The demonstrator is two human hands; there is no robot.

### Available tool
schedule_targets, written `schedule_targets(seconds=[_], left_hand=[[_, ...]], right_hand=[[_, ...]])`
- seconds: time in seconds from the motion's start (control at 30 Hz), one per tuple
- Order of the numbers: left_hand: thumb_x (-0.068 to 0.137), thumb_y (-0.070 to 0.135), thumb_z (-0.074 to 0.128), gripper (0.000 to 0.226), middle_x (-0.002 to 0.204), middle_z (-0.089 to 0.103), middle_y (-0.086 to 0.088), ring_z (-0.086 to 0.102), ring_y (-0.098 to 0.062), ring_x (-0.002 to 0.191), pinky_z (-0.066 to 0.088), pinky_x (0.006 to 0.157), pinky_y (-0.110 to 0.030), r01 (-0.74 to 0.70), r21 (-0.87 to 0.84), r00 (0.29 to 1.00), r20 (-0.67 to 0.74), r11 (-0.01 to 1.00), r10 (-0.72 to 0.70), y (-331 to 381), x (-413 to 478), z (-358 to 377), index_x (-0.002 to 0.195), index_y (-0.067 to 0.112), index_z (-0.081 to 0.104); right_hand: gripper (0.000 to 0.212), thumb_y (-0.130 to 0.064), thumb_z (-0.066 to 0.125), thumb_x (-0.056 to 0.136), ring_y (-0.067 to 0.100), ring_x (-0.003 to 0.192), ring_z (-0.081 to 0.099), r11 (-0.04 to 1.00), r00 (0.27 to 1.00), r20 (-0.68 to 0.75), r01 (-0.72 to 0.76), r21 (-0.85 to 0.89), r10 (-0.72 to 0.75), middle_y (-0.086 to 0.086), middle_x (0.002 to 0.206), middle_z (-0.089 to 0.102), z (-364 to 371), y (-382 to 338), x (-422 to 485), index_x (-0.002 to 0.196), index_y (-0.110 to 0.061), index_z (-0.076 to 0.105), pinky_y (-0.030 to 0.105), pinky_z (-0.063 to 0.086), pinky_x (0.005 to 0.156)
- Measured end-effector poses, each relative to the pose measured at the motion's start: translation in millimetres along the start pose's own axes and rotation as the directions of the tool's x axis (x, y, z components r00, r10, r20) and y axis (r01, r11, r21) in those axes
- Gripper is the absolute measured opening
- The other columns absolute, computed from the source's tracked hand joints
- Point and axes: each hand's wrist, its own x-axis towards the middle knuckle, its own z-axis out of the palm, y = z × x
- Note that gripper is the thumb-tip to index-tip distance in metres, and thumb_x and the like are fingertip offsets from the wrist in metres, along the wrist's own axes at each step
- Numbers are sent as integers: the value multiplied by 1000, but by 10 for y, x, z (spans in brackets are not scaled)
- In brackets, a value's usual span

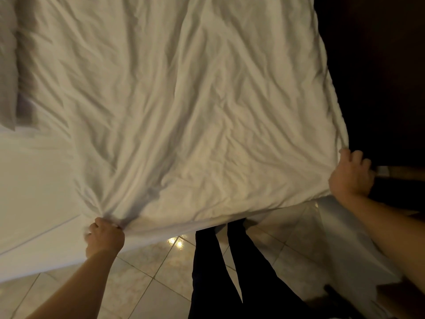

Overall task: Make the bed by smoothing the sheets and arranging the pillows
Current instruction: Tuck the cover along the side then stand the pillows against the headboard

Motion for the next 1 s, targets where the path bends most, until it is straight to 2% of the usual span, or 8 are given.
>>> schedule_targets(seconds=[0.2, 0.3, 0.4, 0.5, 0.57, 0.67, 0.87, 1.0], left_hand=[[97, 16, 50, 41, 136, 45, -30, 40, -52, 129, 38, 104, -61, -2, -10, 1000, -1, 1000, 2, -39, -29, 39, 130, -5, 39], [96, 29, 47, 49, 135, 44, -25, 42, -51, 126, 39, 101, -61, -3, -25, 1000, 14, 1000, 4, -162, 23, 67, 135, 0, 40], [91, 38, 44, 57, 132, 44, -23, 43, -51, 124, 42, 99, -63, -25, 28, 1000, -16, 999, 25, -244, -1, 55, 136, 3, 41], [86, 23, 72, 66, 139, 44, -24, 45, -51, 123, 48, 96, -63, -131, -18, 971, -204, 991, 125, -126, -271, -89, 141, 5, 40], [80, 18, 79, 76, 139, 46, -21, 50, -50, 120, 53, 89, -62, -336, 24, 913, -236, 941, 332, -65, -361, -101, 146, 11, 41], [73, 26, 89, 96, 143, 45, -12, 52, -44, 123, 58, 83, -57, -509, 83, 851, -101, 857, 515, -35, -384, 9, 154, 18, 37], [64, 29, 98, 117, 149, 41, -16, 42, -41, 137, 53, 100, -58, -533, 91, 838, -81, 841, 539, 83, -268, 95, 157, 14, 28], [68, 18, 93, 106, 149, 42, -16, 42, -42, 137, 50, 103, -59, -534, 115, 834, -96, 838, 544, 145, -206, 156, 155, 13, 31]], right_hand=[[57, -28, 57, 95, 42, 122, 53, 982, 874, 452, 132, 137, -180, 13, 151, 40, 302, 29, 5, 148, -24, 39, 51, 51, 95], [65, -32, 54, 98, 42, 129, 48, 988, 836, 528, 108, 107, -149, 10, 158, 32, 382, 60, 38, 156, -27, 27, 50, 47, 101], [64, -33, 54, 96, 41, 127, 48, 992, 842, 524, 106, 73, -129, 10, 154, 34, 332, 13, 19, 154, -27, 29, 51, 49, 96], [61, -37, 59, 91, 38, 119, 50, 964, 889, 371, 252, 88, -266, 11, 143, 44, 220, -52, -127, 147, -24, 37, 47, 53, 84], [68, -44, 62, 88, 35, 119, 49, 891, 820, 350, 435, 131, -452, 9, 143, 46, 195, -89, -262, 149, -26, 37, 44, 53, 83], [92, -61, 69, 82, 33, 134, 39, 814, 699, 428, 546, 199, -574, 6, 156, 30, 246, -144, -426, 158, -38, 22, 45, 49, 97], [118, -74, 73, 70, 39, 143, 25, 825, 713, 464, 561, 75, -526, 10, 163, 11, 412, -314, -487, 159, -44, 1, 58, 41, 104], [101, -54, 79, 76, 45, 133, 37, 839, 769, 374, 542, 50, -519, 16, 155, 27, 497, -377, -427, 158, -38, 22, 62, 46, 95]])
